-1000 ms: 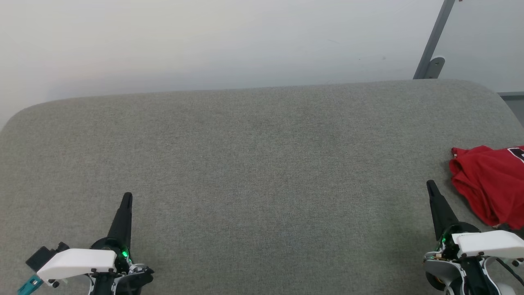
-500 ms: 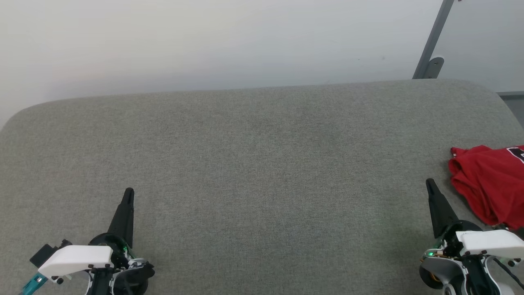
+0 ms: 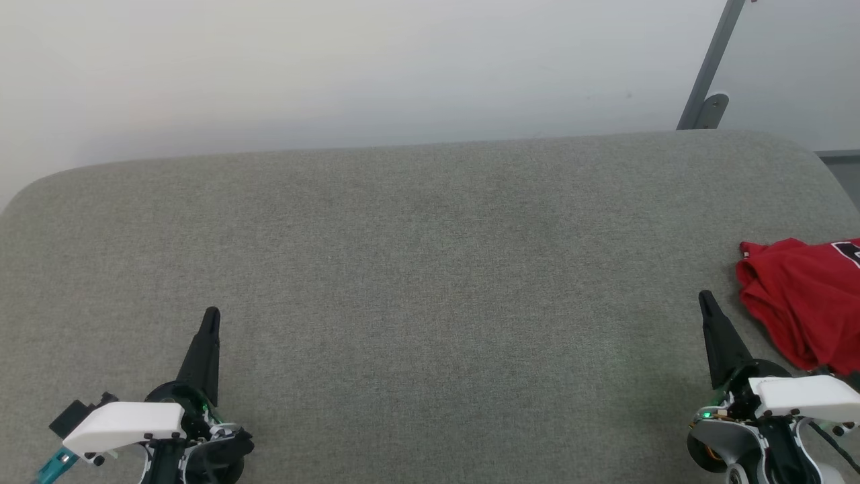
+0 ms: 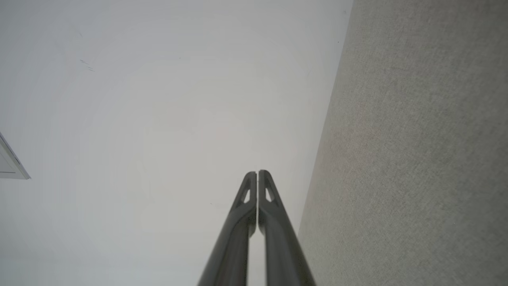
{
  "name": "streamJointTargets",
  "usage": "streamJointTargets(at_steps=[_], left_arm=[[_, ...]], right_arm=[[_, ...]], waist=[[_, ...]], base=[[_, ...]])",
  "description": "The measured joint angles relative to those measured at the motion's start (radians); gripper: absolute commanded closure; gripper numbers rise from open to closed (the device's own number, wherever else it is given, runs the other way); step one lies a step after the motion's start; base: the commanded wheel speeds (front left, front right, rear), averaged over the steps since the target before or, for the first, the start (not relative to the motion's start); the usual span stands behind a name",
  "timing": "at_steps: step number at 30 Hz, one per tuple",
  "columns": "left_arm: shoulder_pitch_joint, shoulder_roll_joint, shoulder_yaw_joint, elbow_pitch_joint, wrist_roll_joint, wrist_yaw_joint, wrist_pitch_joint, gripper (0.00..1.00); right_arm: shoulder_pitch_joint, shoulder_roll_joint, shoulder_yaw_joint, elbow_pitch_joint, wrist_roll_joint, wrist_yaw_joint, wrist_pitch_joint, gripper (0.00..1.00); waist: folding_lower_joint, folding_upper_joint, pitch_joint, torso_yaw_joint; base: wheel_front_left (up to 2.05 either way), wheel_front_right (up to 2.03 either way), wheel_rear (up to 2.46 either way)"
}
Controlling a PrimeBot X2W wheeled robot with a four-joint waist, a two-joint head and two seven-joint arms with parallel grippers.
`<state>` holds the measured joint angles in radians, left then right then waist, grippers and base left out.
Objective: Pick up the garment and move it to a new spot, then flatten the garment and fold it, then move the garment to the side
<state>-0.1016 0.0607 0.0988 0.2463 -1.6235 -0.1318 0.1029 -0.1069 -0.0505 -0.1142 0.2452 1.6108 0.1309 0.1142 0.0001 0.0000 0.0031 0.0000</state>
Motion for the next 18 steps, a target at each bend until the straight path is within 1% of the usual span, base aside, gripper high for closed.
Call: streamJointTargets(at_steps=[18], left_arm=[[-0.001, -0.002, 0.003, 0.000, 0.002, 0.000, 0.003, 1.00]], right_arm=[[0.000, 0.000, 0.000, 0.000, 0.000, 0.000, 0.000, 1.00]], waist=[[0.0000, 0.0000, 0.000, 0.000]], base=[[0.00, 0.00, 0.00]])
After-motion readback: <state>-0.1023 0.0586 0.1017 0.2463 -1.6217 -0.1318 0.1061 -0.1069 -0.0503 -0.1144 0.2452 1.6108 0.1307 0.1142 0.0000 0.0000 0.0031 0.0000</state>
